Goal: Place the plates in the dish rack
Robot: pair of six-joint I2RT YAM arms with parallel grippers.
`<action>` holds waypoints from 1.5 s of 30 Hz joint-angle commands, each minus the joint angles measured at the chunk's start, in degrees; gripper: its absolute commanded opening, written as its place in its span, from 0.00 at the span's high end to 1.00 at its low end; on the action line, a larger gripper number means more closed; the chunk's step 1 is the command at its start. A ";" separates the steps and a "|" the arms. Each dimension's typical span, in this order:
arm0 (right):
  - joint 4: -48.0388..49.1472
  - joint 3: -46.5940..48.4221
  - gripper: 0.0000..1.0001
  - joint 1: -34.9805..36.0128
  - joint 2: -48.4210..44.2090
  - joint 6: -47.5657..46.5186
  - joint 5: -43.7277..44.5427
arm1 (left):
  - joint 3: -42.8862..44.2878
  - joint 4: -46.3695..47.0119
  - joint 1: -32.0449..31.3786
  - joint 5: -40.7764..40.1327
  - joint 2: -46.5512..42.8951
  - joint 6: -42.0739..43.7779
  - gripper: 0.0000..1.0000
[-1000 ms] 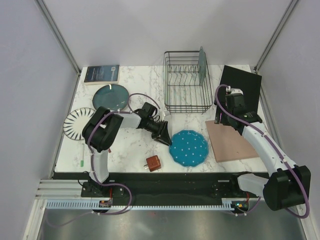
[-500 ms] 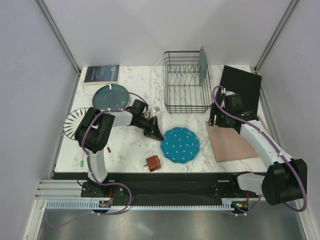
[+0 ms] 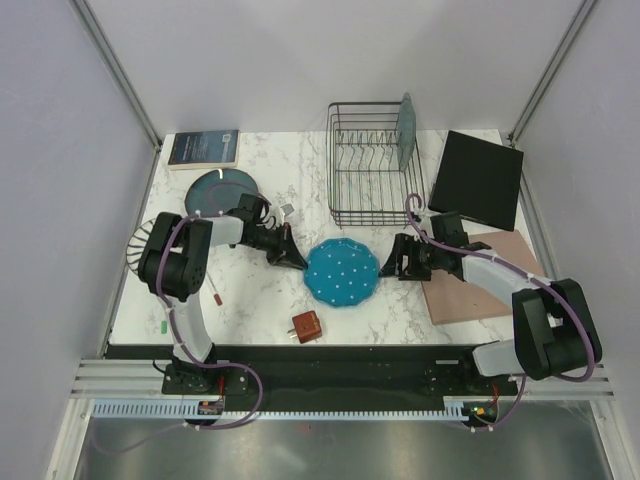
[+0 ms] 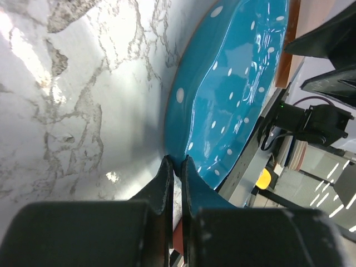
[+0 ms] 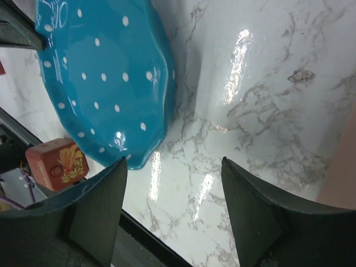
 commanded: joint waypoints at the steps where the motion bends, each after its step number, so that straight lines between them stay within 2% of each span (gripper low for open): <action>1: 11.78 -2.81 0.24 0.80 1.74 5.70 -3.45 | -1.79 -2.33 -0.83 0.19 3.60 6.33 0.98; 5: 20.91 -6.33 0.24 2.21 4.38 10.35 -3.62 | -2.33 -2.07 -0.75 0.89 5.09 6.42 0.98; 11: 31.37 -5.64 0.23 6.78 13.07 17.38 -5.46 | -0.39 -1.98 -0.83 1.07 8.08 6.07 0.98; 15: 33.94 -1.77 0.32 8.89 18.96 19.77 -6.70 | 0.31 -2.33 -1.01 0.81 8.79 5.98 0.98; 18: 32.19 -0.53 0.48 9.07 18.45 19.33 -7.40 | 0.58 -2.86 -1.19 0.37 8.79 5.98 0.98; 19: 30.88 -0.45 0.60 9.07 17.75 18.63 -7.14 | 0.66 -3.12 -1.19 0.02 8.62 5.98 0.98; 21: 26.22 -0.27 0.75 8.98 15.13 16.09 -6.79 | 1.36 -4.87 -1.19 -2.26 8.18 6.07 0.97; 22: 24.47 -0.10 0.91 8.98 13.80 15.29 -6.61 | 1.80 -5.84 -1.19 -3.14 8.00 6.24 0.91; 23: 20.28 0.78 0.98 8.89 12.66 13.98 -6.26 | 2.50 -6.46 -1.10 -4.80 7.83 6.59 0.85; 24: 18.15 1.57 1.00 8.98 10.30 11.53 -6.26 | 2.68 -6.98 -1.01 -5.60 7.30 6.95 0.79; 25: 15.86 2.53 1.00 8.98 9.32 9.76 -6.43 | 2.77 -7.60 -1.01 -6.30 5.99 7.30 0.67; 27: 8.30 6.66 1.00 8.98 7.30 6.60 -6.61 | 3.12 -8.39 -0.75 -7.98 4.14 8.43 0.53; 28: 3.76 10.07 1.00 8.89 6.41 3.10 -6.35 | 3.39 -9.44 -0.14 -8.24 1.17 8.96 0.50; 30: -0.66 13.95 1.00 8.80 4.22 0.44 -6.26 | 4.09 -10.59 0.92 -9.99 -2.44 10.63 0.46; 31: -5.38 18.67 1.00 8.80 3.60 -2.01 -6.35 | 4.88 -11.98 2.32 -10.78 -6.72 11.51 0.44; 33: -9.45 23.78 1.00 8.80 2.37 -3.87 -6.08 | 6.37 -14.36 3.64 -14.56 -10.52 14.31 0.41; 34: -12.61 29.21 1.00 8.80 2.10 -4.49 -5.47 | 8.64 -16.11 5.04 -16.05 -12.11 15.29 0.41; 36: -14.82 35.12 1.00 8.80 1.84 -5.89 -4.24 | 10.68 -19.81 6.19 -21.76 -16.16 17.57 0.39; 37: -16.49 41.41 1.00 8.80 2.10 -6.51 -2.41 | 11.73 -20.26 6.63 -23.95 -17.56 19.41 0.38; 39: -17.64 48.12 1.00 8.80 4.02 -9.14 -0.12 | 12.00 -19.65 5.85 -36.23 -21.35 22.32 0.39; 40: -17.91 54.33 1.00 8.80 4.82 -9.93 3.29 | 12.70 -19.30 5.41 -39.76 -22.05 22.85 0.37; 42: -17.56 59.91 1.00 8.80 8.15 -11.52 7.70 | 13.76 -18.60 5.06 -46.01 -22.50 23.56 0.36; 43: -16.17 64.37 1.00 8.80 9.38 -11.78 9.89 | 15.24 -18.76 4.88 -48.47 -22.32 23.04 0.33; 45: -14.58 68.26 1.00 8.72 13.69 -11.53 20.60 | 16.74 -19.90 4.79 -54.88 -21.80 21.37 0.32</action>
